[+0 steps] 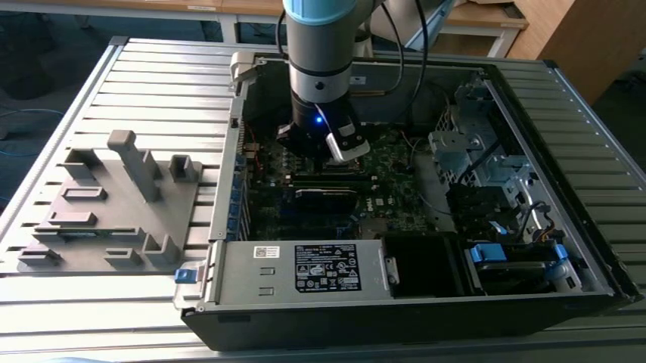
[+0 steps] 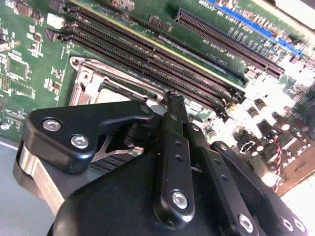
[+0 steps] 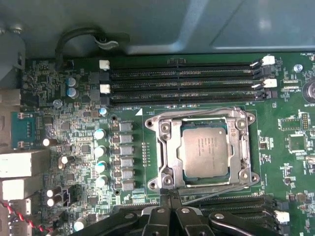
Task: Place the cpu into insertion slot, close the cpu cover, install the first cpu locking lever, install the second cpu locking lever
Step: 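Install the second cpu locking lever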
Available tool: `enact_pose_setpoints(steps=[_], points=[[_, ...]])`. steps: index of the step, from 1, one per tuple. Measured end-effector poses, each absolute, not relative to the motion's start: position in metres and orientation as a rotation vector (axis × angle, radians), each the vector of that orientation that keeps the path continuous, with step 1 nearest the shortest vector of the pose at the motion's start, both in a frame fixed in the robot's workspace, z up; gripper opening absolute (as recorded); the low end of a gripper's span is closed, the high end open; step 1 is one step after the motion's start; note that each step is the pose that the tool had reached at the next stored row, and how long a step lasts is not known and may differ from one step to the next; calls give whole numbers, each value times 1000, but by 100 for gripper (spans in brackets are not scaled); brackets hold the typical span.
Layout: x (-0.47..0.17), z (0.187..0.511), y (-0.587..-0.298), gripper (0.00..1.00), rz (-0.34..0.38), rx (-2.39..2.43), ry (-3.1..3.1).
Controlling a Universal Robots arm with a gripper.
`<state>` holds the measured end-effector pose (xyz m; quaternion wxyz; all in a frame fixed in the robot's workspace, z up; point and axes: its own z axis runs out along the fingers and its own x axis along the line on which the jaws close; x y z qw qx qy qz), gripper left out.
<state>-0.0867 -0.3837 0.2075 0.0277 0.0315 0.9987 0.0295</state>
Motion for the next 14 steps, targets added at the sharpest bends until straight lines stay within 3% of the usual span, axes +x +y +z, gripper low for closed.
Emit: enact_pose_setpoints(steps=[14], points=[[-86, 207, -389, 11, 94, 88, 3084]])
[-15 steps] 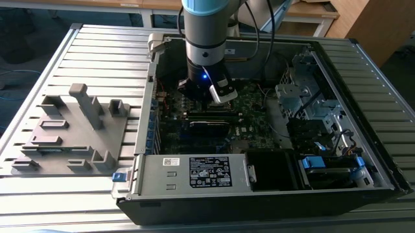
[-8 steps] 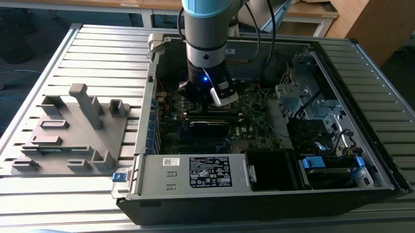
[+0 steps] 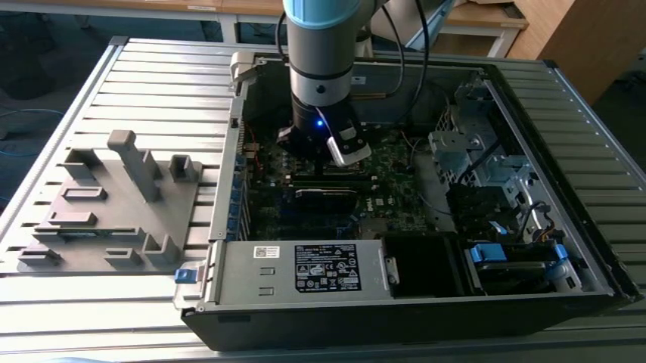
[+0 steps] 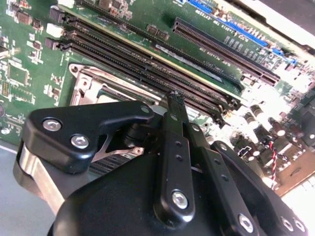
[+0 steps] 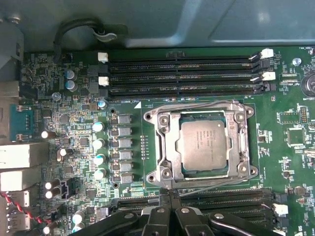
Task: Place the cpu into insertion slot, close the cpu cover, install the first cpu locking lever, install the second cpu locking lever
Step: 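Install the second cpu locking lever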
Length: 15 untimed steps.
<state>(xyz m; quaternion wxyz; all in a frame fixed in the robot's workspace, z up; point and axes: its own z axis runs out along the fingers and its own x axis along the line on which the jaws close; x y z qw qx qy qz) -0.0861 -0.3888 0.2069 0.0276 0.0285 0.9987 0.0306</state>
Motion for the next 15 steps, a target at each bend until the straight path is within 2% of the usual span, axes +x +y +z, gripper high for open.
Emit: enact_pose_setpoints(steps=[8, 15], points=[[-86, 207, -389, 11, 99, -7, 3087], [-86, 206, -389, 11, 133, -6, 3085]])
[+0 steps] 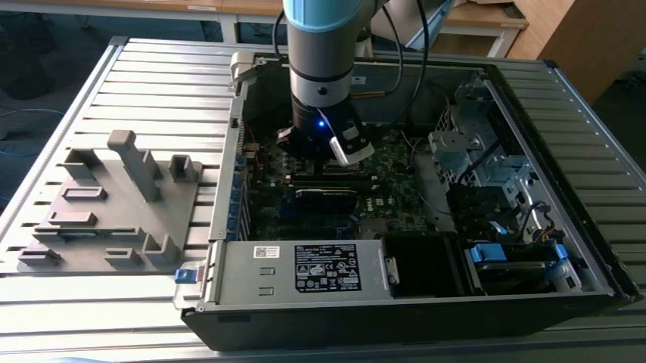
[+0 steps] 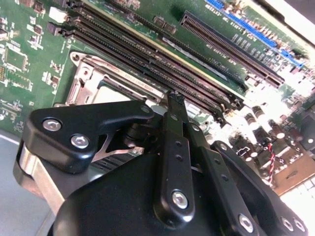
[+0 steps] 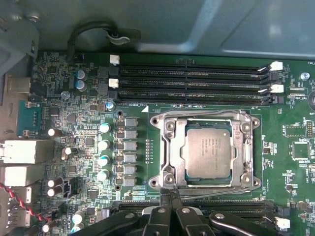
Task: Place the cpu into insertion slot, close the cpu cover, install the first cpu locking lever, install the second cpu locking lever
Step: 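Install the second cpu locking lever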
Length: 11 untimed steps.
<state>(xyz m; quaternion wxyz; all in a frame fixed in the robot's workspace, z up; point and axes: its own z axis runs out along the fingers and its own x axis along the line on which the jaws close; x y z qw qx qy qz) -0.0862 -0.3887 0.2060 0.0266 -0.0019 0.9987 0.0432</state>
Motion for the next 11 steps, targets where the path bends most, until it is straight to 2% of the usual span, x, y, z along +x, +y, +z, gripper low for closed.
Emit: enact_pose_setpoints(steps=[11], points=[[-91, 203, -389, 11, 146, -6, 3085]])
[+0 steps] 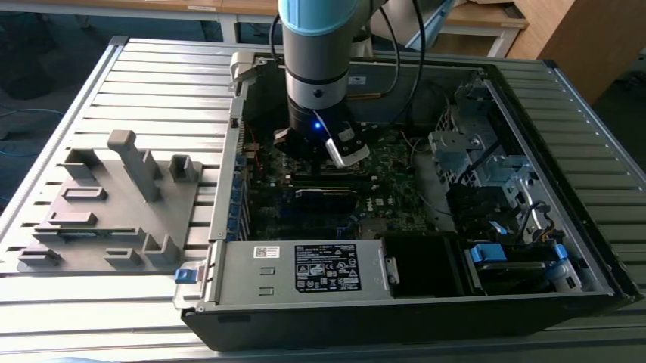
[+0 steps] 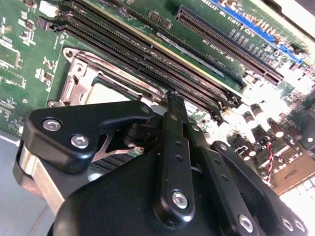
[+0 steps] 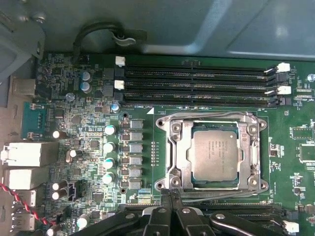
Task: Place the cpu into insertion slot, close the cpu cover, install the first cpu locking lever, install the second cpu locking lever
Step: 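Install the second cpu locking lever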
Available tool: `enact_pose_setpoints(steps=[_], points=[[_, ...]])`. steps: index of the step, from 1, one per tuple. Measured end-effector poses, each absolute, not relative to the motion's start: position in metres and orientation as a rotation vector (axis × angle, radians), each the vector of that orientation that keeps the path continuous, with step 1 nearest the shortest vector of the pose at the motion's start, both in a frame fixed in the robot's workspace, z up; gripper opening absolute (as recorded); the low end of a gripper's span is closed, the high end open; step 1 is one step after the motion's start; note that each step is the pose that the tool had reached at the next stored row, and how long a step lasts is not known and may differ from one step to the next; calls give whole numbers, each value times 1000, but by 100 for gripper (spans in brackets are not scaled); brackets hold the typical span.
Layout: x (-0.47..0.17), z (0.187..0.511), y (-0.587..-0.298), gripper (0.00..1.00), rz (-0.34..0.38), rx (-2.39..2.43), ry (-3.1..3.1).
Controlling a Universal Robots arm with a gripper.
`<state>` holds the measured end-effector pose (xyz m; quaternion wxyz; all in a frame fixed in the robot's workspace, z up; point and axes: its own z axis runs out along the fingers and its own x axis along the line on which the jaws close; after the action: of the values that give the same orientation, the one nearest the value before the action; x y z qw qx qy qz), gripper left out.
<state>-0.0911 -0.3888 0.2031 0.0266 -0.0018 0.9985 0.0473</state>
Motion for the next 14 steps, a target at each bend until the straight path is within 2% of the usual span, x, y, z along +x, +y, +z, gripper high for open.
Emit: enact_pose_setpoints(steps=[6, 14], points=[[-91, 201, -389, 11, 184, -4, 3083], [-92, 200, -389, 11, 188, -5, 3083]])
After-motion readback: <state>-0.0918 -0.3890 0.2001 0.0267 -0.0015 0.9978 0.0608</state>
